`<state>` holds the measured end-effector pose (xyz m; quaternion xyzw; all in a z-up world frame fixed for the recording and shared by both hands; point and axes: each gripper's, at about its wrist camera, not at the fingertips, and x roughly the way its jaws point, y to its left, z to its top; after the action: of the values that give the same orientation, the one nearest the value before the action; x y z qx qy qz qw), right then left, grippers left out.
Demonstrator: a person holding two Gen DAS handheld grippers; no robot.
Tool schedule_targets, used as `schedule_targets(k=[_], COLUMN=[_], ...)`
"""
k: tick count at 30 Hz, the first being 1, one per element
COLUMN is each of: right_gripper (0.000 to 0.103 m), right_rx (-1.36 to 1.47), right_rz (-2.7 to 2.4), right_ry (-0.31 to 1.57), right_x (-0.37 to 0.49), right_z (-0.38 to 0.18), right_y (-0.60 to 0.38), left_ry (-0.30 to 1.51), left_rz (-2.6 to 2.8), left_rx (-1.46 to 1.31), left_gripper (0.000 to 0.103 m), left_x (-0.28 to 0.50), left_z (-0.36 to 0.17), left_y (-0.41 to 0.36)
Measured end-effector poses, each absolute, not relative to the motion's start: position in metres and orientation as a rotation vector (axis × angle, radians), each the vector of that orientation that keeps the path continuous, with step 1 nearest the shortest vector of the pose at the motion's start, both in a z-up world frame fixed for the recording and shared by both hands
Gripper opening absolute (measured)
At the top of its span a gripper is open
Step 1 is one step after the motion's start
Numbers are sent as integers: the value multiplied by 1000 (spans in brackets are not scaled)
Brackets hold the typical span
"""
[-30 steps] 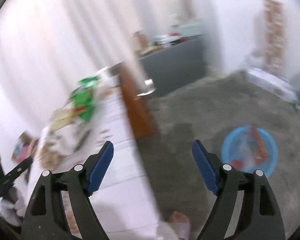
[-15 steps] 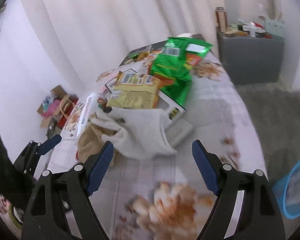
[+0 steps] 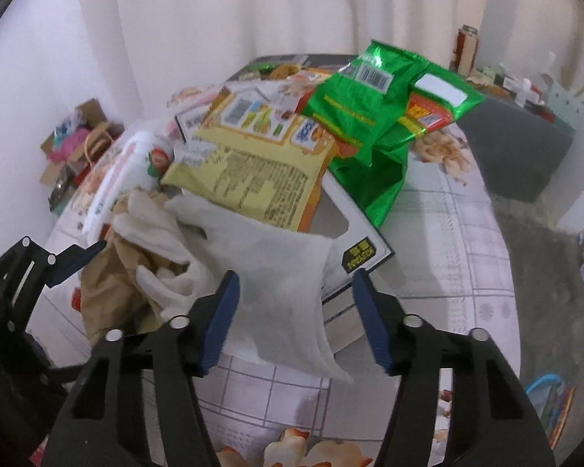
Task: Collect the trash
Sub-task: 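Grasp the brown paper bag with the left gripper while the right gripper grasps the white glove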
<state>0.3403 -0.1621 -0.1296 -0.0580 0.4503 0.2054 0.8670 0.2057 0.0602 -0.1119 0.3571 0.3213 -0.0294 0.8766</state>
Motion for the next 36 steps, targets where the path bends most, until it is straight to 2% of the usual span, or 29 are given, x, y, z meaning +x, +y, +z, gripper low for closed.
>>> schedule_targets(k=[3, 5, 6, 7, 19, 28, 30, 33, 35, 36], right_gripper=[38, 23, 17, 6, 4, 4, 5, 17, 48, 53], right_rx=[-119, -108, -106, -101, 29, 210, 232, 234, 203, 193], right_rz=[432, 450, 456, 467, 528, 520, 514, 495, 473, 472], right_ry=[965, 970, 968, 972, 1000, 1106, 1112, 1124, 1105, 1084], right_x=[340, 337, 335, 333, 273, 190, 180, 172, 173, 175], right_z=[-135, -136, -135, -133, -114, -123, -126, -131, -125, -120], right_y=[-162, -162, -162, -163, -196, -244, -248, -251, -252, -253], left_ry=[675, 683, 684, 686, 702, 880, 896, 913, 918, 915], left_rz=[-66, -71, -73, -78, -219, -434, -458, -466, -470, -472], left_rx=[782, 778, 773, 764, 577, 272, 213, 152, 130, 118], left_gripper=[28, 15, 13, 9, 6, 6, 9, 10, 19, 22], left_x=[203, 205, 205, 203, 140, 78, 72, 69, 71, 71], left_z=[-118, -119, -119, -117, -79, -75, -78, -81, -78, -76], left_y=[57, 58, 58, 58, 46, 44, 46, 51, 54, 57])
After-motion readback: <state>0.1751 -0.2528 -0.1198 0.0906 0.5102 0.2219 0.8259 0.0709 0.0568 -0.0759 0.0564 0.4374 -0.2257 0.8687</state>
